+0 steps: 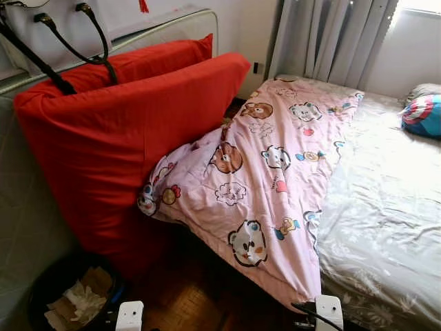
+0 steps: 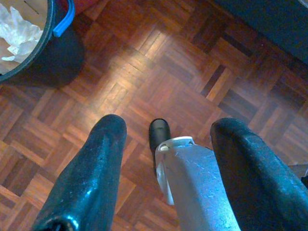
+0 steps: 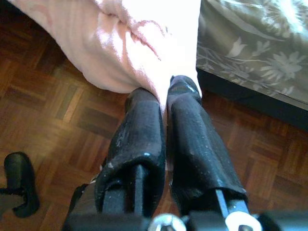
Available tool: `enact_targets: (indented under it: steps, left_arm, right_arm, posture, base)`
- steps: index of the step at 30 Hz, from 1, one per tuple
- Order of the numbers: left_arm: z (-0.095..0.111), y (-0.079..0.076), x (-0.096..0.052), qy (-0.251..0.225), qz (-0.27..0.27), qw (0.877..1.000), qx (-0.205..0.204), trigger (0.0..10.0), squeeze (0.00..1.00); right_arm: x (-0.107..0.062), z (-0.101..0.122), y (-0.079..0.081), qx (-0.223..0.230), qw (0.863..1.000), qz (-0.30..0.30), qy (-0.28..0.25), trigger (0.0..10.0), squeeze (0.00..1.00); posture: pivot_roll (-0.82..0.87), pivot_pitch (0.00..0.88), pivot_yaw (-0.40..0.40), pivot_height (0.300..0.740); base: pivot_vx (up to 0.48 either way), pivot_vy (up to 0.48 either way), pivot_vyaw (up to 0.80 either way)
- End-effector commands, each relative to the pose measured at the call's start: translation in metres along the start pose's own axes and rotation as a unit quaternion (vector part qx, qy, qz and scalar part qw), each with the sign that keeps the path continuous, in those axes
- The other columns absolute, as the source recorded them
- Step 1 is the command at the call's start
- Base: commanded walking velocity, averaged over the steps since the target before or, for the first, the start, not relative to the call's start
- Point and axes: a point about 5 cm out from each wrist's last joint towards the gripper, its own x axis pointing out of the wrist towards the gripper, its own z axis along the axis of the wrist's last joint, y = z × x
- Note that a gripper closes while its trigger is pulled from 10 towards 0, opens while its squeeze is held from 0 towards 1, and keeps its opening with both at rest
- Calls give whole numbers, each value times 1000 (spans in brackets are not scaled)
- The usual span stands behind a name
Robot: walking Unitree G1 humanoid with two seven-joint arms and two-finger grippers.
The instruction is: Clean up the room
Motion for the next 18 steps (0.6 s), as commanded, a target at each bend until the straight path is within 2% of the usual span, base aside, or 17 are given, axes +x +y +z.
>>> enact_targets:
  steps: [1,2,3,10,11,14,15,18]
  left_arm:
    - [-5,-1,-1,11,-3,1000,2,10000,0]
    - [-5,-1,-1,11,-3,1000,1,10000,0]
    - [-5,-1,-1,11,-4,1000,1,10000,0]
    - [-4,-1,-1,11,-5,1000,1,10000,0]
    - [-4,-1,0,12,-5,1000,1,10000,0]
    - [-4,-2,0,12,-6,1000,1,10000,0]
    - [-4,-2,0,12,-6,1000,1,10000,0]
    - [-5,-2,0,13,-7,1000,1,10000,0]
  right_arm:
    - [0,-2,-1,0,1000,2,10,10000,227]
    - [0,-2,-1,0,1000,3,12,10000,725]
    - [0,-2,-1,1,1000,4,13,10000,757]
    - [0,-2,-2,-5,1000,4,15,10000,725]
    - [0,-2,-2,-5,1000,3,16,10000,663]
    - [1,-2,-2,-4,1000,5,17,10000,655]
    - [1,-2,-2,-4,1000,7,19,10000,0]
    - [1,-3,-1,-1,1000,16,24,10000,0]
  posture:
    - [1,0,-52,740]
    - [1,0,-52,740]
    - [1,0,-52,740]
    - [1,0,-54,740]
    - [1,0,-54,740]
    - [1,0,-54,740]
    - [0,0,-55,740]
    - [0,0,-56,740]
  base:
    - [0,0,0]
    - [0,0,0]
    - [0,0,0]
    - [0,0,0]
    - [0,0,0]
    - [0,0,0]
    - [0,0,0]
    - [0,0,0]
